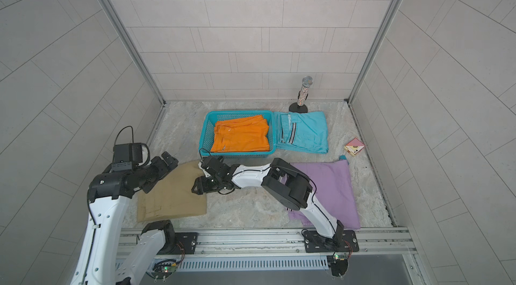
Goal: Put the folded long pants in the basket
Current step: Move the long pant to the center of the board.
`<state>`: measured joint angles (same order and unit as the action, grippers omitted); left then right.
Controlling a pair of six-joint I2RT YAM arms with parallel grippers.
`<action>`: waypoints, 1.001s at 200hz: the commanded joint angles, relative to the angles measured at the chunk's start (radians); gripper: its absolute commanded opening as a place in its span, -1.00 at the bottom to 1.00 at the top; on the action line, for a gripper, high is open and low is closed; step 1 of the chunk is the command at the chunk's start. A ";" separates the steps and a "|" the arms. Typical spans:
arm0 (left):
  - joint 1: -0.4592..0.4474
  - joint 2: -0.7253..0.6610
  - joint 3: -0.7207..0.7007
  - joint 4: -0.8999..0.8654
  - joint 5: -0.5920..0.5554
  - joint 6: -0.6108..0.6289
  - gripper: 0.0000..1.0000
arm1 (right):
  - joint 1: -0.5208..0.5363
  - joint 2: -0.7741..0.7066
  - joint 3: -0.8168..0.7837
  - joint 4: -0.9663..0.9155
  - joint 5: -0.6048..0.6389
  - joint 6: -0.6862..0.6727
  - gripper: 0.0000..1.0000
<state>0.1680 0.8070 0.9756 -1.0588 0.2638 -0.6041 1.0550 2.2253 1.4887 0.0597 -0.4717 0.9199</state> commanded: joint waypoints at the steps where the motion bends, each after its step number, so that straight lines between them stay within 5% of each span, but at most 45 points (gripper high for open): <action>1: 0.005 0.018 0.022 -0.055 -0.029 0.038 1.00 | 0.001 0.039 -0.031 -0.087 0.055 0.000 -0.84; 5: 0.005 0.023 0.026 -0.060 -0.033 0.043 1.00 | -0.003 0.030 -0.042 -0.088 0.060 -0.001 -1.00; 49: 0.001 0.028 0.022 -0.023 0.056 0.055 1.00 | -0.081 -0.247 -0.371 -0.112 0.144 -0.056 -1.00; 86: -0.026 0.086 -0.152 0.189 0.394 -0.032 1.00 | -0.192 -0.535 -0.681 -0.186 0.159 -0.108 -1.00; 120: -0.191 0.056 -0.241 0.307 0.199 -0.115 1.00 | -0.285 -0.760 -0.819 -0.333 0.228 -0.170 -1.00; 170: -0.387 0.206 -0.465 0.657 0.225 -0.303 0.95 | -0.321 -0.787 -0.824 -0.379 0.205 -0.200 -1.00; 200: -0.413 0.250 -0.552 0.800 0.225 -0.332 0.94 | -0.322 -0.763 -0.824 -0.365 0.199 -0.202 -1.00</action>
<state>-0.2329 1.0374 0.4660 -0.4545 0.4950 -0.8776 0.7338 1.4429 0.6643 -0.2607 -0.2813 0.7368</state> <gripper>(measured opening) 0.969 0.094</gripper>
